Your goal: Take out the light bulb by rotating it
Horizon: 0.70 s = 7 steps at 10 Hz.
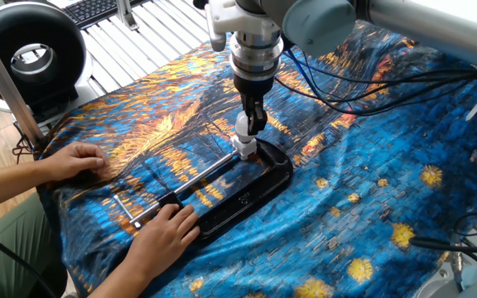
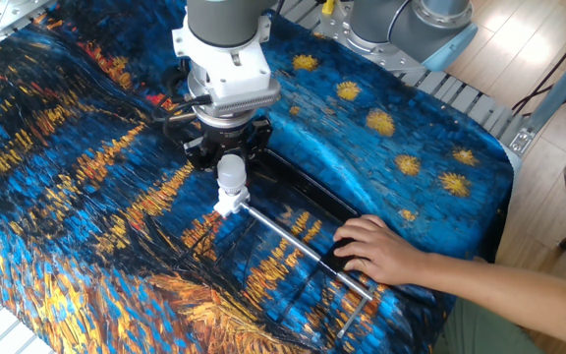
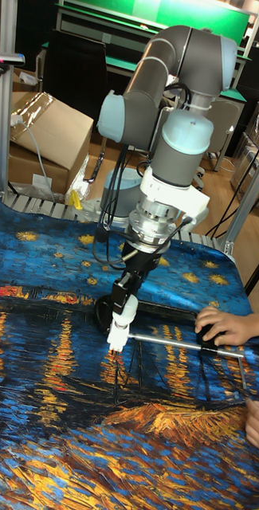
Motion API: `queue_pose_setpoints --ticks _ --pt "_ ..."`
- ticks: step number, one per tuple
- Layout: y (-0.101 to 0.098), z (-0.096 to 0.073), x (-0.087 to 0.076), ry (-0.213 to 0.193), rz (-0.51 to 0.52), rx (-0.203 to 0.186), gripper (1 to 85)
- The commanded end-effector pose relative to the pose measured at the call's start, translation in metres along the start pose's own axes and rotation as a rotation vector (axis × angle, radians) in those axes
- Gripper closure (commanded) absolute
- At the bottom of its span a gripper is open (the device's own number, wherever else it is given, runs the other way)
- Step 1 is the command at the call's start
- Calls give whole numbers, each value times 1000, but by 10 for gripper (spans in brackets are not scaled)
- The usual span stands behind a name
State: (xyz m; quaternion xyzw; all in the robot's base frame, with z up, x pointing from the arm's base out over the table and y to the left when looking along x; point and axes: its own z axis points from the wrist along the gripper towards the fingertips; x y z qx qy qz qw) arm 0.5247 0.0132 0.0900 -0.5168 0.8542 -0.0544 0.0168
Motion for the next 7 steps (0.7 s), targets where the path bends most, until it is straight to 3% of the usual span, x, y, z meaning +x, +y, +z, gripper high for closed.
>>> queue_pose_setpoints --ticks 1,7 --pt "-2 -2 -1 -3 -44 8 653" --pt "-1 -9 2 19 -10 0 663"
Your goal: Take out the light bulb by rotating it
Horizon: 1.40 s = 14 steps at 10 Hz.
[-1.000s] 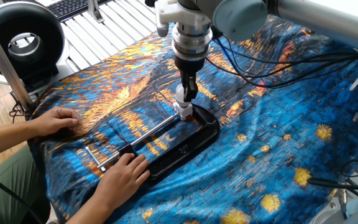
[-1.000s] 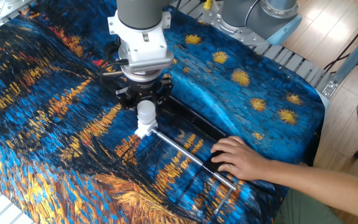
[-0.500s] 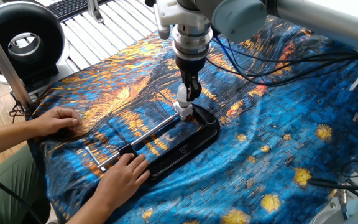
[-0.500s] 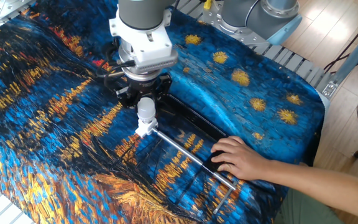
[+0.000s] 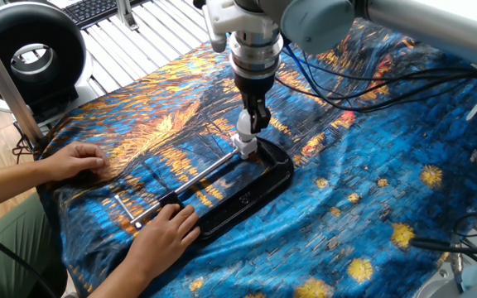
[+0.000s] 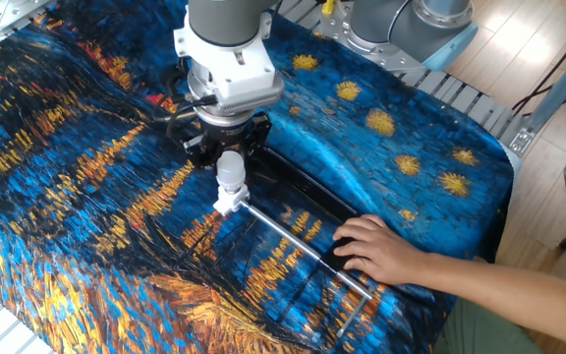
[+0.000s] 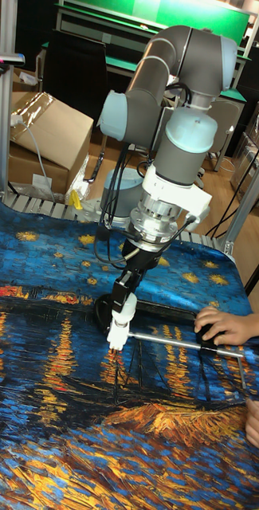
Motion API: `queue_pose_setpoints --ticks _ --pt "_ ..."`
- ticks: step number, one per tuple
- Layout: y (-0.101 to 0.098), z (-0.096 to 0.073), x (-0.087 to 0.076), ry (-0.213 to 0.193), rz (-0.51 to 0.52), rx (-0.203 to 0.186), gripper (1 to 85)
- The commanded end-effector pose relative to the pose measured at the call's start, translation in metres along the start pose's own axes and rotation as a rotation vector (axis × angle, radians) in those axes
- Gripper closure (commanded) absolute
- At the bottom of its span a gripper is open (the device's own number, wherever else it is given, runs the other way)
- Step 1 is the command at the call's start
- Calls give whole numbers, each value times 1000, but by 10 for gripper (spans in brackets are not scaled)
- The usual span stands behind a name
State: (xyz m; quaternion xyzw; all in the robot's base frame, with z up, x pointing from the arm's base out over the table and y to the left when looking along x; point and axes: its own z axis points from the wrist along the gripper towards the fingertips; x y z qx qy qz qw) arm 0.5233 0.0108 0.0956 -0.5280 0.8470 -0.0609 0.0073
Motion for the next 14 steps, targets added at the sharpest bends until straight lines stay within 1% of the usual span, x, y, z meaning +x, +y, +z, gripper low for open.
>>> queue_pose_setpoints --ticks 1,2,3,4,5,6,7,8,9,10,11,13,14 --pt "-1 -4 -2 -7 32 1 687" --pt "-1 -5 -4 -16 31 2 690" --pt "-7 -4 -6 -22 -4 25 690" --pt "-7 -4 -8 -31 -30 27 680" --pt "-6 -3 -17 -63 -59 23 517" --pt "-5 -2 -19 -75 -65 16 430" --pt "-2 -1 -18 -73 -71 5 330" --pt "-2 0 -14 -66 -78 0 257" --pt "-8 1 -2 -36 -136 6 93" --pt "-4 1 0 -41 -106 -15 67" --pt "5 0 5 -26 -22 -54 67" --pt "17 -1 12 7 193 -107 103" --pt "26 0 8 1 286 -146 117"
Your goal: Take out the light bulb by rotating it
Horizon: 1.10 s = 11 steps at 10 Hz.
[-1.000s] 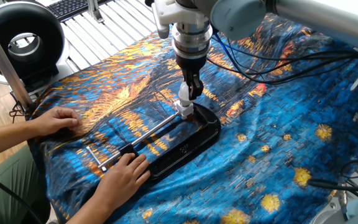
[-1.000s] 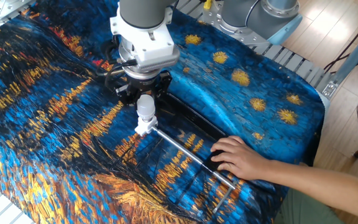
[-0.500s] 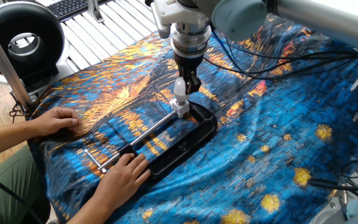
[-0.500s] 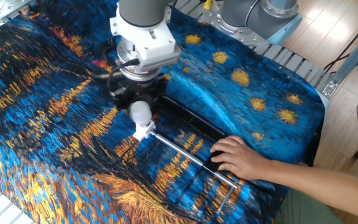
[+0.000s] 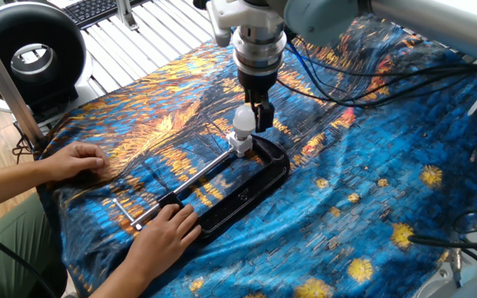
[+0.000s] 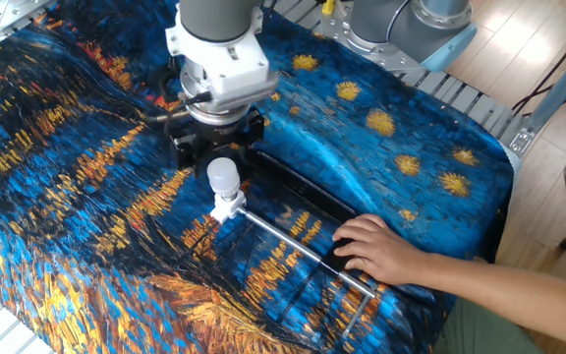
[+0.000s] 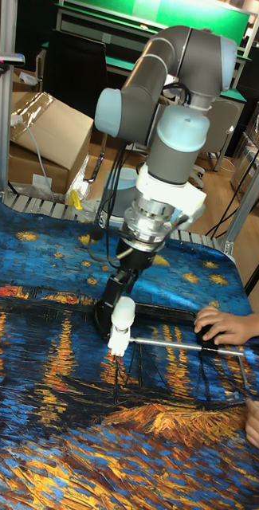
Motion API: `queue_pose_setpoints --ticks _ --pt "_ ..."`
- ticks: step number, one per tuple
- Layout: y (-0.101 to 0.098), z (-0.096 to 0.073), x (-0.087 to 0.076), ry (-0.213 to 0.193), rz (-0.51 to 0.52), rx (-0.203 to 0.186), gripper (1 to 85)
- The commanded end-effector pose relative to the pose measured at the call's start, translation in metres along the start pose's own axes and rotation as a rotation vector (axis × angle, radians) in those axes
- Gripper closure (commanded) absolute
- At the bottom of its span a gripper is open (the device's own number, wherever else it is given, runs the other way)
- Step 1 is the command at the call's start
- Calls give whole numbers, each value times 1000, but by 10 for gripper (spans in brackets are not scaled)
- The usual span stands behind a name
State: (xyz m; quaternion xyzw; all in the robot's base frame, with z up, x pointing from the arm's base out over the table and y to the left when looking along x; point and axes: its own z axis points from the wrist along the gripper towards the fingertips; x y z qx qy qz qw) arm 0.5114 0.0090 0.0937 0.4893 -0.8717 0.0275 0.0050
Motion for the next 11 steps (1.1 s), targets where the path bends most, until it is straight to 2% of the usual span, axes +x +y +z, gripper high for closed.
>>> queue_pose_setpoints --ticks 1,2,5,7,9,10,11 --pt "23 1 -1 2 284 -108 123" --pt "30 2 -11 -21 385 -148 133" --pt "31 4 -21 -39 511 -170 167" --pt "29 5 -20 -32 538 -158 187" --pt "21 5 -23 -51 503 -130 190" --pt "23 4 -27 -66 506 -144 187" --pt "23 5 -28 -65 555 -146 193"
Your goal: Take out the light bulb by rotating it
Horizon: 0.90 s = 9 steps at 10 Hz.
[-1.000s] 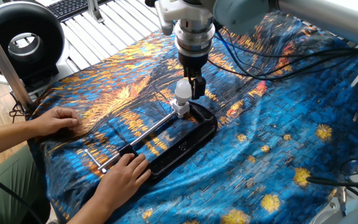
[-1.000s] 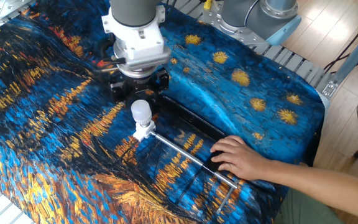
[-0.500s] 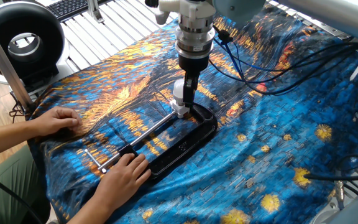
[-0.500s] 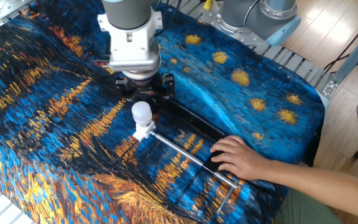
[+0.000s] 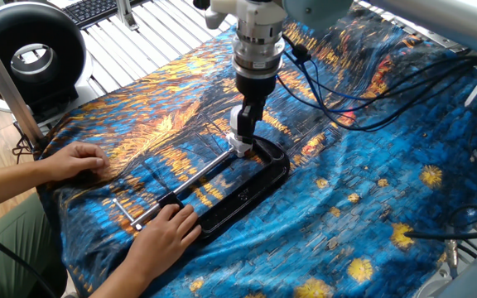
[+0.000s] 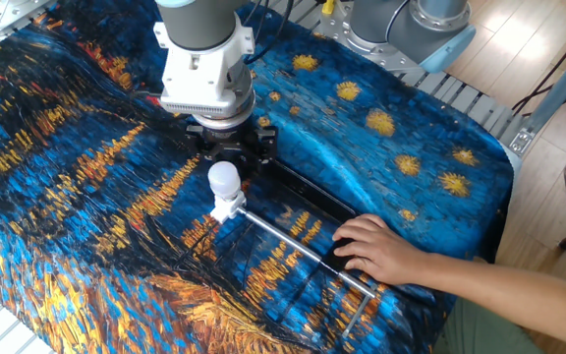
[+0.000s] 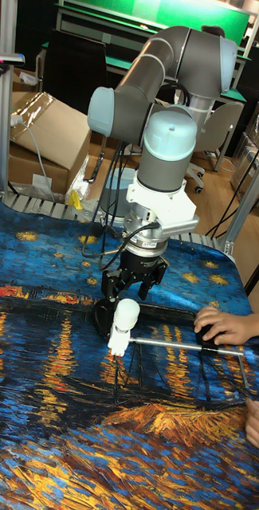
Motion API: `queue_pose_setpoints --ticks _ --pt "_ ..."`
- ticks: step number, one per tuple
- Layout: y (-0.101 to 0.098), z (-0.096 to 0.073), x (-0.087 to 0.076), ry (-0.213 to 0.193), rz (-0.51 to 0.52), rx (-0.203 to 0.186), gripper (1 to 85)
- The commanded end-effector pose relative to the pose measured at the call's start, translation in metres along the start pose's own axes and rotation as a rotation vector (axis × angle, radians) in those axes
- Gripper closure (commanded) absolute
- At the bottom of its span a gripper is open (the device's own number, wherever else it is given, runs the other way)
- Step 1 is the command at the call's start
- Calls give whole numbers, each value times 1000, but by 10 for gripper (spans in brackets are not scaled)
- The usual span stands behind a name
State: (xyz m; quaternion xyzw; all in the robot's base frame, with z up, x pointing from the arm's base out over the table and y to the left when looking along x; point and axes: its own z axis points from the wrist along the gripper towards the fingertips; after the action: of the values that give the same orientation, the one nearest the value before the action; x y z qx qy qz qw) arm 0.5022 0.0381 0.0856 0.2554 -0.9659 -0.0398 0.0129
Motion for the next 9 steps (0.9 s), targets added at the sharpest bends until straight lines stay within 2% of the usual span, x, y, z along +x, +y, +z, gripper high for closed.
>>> queue_pose_setpoints --ticks 1,3,5,7,9 --pt "-9 -1 -3 -14 81 30 230" --pt "-18 -5 2 -9 143 64 250" --pt "-20 -5 5 -10 176 68 250" --pt "-9 -6 5 -12 244 29 250" --pt "-13 -7 9 -16 257 42 250"
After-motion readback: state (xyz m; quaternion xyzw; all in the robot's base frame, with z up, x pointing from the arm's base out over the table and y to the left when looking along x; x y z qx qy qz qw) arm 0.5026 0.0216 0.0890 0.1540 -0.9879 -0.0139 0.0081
